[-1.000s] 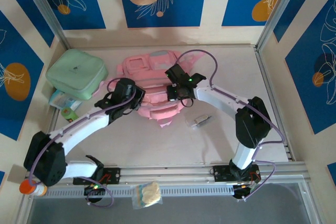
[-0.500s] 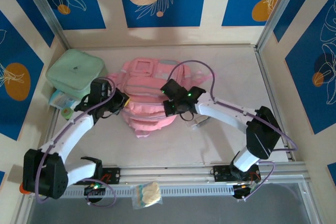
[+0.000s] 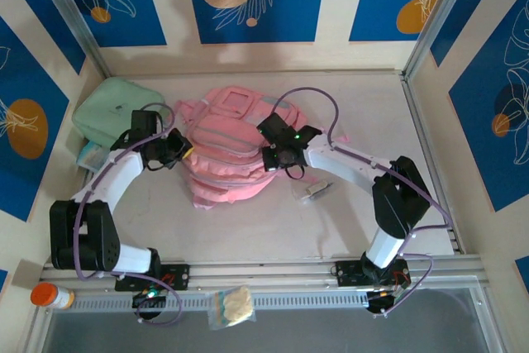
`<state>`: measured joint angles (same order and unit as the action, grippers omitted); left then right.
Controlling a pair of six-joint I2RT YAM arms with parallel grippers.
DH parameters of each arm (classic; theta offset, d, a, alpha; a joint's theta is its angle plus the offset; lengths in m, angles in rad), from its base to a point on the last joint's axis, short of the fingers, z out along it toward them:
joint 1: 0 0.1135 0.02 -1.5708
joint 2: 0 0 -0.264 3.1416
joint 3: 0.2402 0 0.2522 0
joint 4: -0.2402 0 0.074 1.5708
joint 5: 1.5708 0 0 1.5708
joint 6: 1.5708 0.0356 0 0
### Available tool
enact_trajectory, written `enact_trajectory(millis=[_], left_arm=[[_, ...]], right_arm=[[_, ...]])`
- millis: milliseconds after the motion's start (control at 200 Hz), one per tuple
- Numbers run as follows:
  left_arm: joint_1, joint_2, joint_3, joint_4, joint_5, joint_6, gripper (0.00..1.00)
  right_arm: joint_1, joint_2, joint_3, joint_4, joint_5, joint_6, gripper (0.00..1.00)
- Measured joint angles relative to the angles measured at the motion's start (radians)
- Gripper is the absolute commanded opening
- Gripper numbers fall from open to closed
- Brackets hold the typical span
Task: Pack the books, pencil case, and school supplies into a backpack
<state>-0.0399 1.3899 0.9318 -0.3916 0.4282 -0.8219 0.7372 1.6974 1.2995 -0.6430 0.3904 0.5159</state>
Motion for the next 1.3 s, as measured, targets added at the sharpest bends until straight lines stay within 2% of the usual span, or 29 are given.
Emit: enact_trajectory(millis=[95,325,570,755,905,970,1066,1126,1221,1301], left_arm=[[0.0,0.013,0.032,-0.037,0.006,0.049,0.0],[0.007,0.053,0.117,-0.1,-0.006,0.142,0.0],[0.008,0.08,0.158,-0.136,-0.018,0.206,0.0],[0.01,0.085,0.18,-0.159,-0.038,0.243,0.0],[0.011,0.086,0.182,-0.161,-0.037,0.256,0.0],[0.013,0.086,0.182,-0.163,-0.037,0.256,0.0],[0.022,0.086,0.182,-0.169,-0.036,0.259,0.21],[0.032,0.084,0.182,-0.171,-0.036,0.269,0.31],[0.04,0.053,0.173,-0.165,-0.037,0.259,0.36],[0.022,-0.034,0.097,-0.111,-0.046,0.208,0.39]], right_arm=[[-0.034,0.009,0.016,0.011,-0.006,-0.04,0.0],[-0.042,0.01,0.015,0.049,-0.013,-0.144,0.0],[-0.139,0.072,0.052,0.095,-0.075,-0.289,0.0],[-0.208,0.156,0.131,0.075,-0.108,-0.317,0.0],[-0.214,0.169,0.153,0.066,-0.142,-0.317,0.0],[-0.208,0.169,0.153,0.061,-0.15,-0.309,0.12],[-0.199,0.16,0.153,0.035,-0.162,-0.294,0.32],[-0.197,0.14,0.153,0.009,-0.175,-0.272,0.36],[-0.203,0.097,0.153,-0.015,-0.216,-0.211,0.42],[-0.209,0.084,0.176,-0.043,-0.266,-0.144,0.44]])
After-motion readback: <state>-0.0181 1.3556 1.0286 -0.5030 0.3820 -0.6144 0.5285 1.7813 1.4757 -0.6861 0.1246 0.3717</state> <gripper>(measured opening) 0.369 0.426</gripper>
